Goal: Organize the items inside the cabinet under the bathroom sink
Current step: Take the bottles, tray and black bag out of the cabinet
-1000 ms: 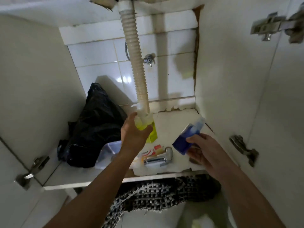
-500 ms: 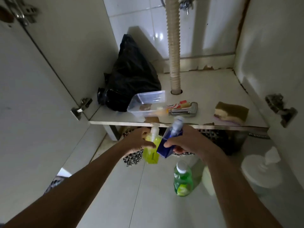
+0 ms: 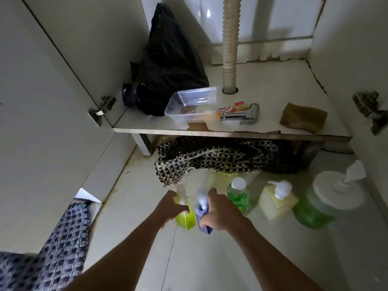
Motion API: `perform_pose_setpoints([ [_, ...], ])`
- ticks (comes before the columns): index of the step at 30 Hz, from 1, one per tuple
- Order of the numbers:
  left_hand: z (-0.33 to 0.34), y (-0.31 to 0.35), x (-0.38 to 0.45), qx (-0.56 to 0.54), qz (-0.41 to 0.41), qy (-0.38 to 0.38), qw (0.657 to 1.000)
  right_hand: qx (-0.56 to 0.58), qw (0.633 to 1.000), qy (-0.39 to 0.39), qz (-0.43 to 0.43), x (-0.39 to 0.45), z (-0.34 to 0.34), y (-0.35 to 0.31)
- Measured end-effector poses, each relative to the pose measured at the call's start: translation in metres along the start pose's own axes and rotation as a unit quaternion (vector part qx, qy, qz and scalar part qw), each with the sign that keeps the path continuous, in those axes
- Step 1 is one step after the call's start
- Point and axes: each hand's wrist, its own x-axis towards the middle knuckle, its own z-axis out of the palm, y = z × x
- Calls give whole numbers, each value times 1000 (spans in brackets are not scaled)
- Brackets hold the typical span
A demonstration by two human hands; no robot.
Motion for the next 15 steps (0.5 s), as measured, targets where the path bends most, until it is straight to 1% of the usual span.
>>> perform_pose_setpoints([
  [4, 19, -21, -8, -24, 20, 19, 999, -39, 999, 0, 5, -2, 21, 33],
  [7, 29, -30, -11, 40, 67, 8, 997, -34, 999, 23, -7, -5, 38, 59],
  [9, 35, -34, -13, 72, 107, -4, 992, -40, 998, 38, 2, -8, 44, 72],
  [11, 41, -35, -16, 58, 133, -7, 989, -27, 998, 57, 18, -10, 45, 79],
  [15, 60, -33, -19, 21, 169, 21, 985, 24, 993, 100, 50, -6, 38, 86],
])
